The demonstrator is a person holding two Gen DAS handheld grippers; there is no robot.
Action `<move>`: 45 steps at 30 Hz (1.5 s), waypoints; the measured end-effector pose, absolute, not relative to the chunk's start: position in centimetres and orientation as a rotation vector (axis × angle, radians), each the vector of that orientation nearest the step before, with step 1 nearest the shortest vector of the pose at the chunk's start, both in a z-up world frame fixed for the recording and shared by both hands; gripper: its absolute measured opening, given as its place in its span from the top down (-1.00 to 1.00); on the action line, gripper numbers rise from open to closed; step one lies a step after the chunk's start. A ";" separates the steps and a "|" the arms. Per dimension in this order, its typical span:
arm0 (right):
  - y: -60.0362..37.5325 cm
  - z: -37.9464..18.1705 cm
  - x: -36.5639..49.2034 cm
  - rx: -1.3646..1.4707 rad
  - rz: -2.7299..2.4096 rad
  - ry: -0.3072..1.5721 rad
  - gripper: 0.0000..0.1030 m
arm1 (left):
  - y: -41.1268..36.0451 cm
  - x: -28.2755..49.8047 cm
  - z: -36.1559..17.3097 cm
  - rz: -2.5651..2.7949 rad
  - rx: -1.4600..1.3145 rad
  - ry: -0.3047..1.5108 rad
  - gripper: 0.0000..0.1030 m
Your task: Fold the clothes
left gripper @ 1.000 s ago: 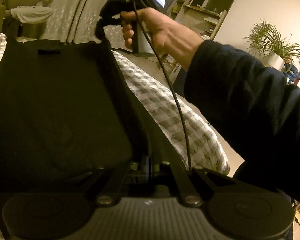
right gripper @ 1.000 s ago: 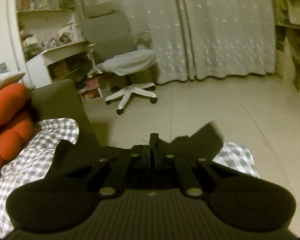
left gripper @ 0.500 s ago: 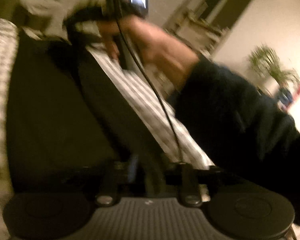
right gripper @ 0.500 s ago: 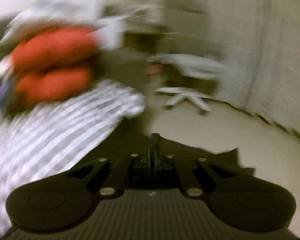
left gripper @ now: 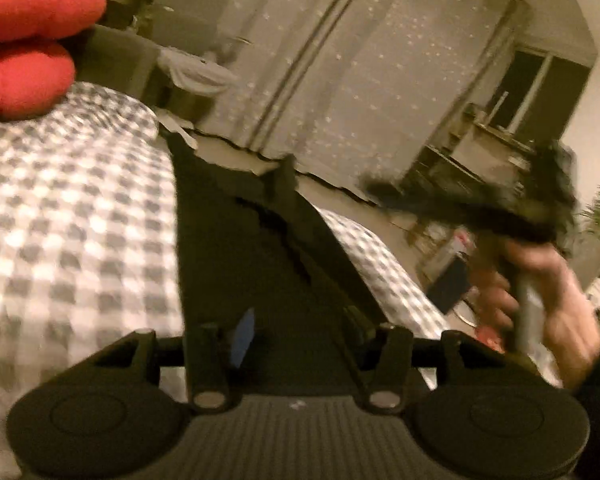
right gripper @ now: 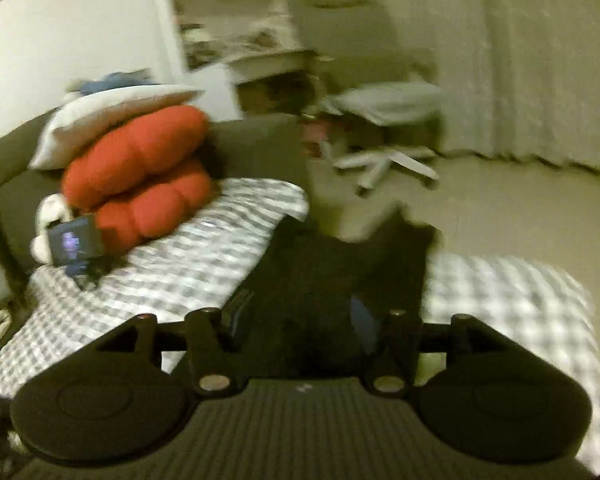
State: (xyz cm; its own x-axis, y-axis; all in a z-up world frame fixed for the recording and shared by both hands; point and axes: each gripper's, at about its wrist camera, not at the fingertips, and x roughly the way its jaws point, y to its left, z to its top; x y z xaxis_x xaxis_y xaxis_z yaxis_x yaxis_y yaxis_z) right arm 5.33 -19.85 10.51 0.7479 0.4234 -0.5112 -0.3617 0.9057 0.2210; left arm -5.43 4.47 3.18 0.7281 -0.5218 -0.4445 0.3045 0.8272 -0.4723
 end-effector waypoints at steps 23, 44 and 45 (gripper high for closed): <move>-22.6 8.1 -3.7 0.155 0.436 0.688 -0.10 | -1.7 -7.3 8.4 -0.121 -0.229 0.682 -0.13; -23.9 19.2 -11.4 0.176 0.305 0.411 -0.10 | -1.4 -8.8 16.6 -0.169 -0.390 0.669 -0.17; -23.6 19.5 -11.3 0.174 0.301 0.410 -0.10 | -1.1 -8.6 16.8 -0.178 -0.392 0.667 -0.18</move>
State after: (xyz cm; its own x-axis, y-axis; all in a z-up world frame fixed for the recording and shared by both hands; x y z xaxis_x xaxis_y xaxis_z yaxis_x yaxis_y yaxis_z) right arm -11.28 -23.61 19.53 0.8736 0.3215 -0.3653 -0.2518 0.9410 0.2261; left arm -8.56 -1.07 16.77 0.7741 -0.2833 -0.5662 0.0356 0.9123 -0.4079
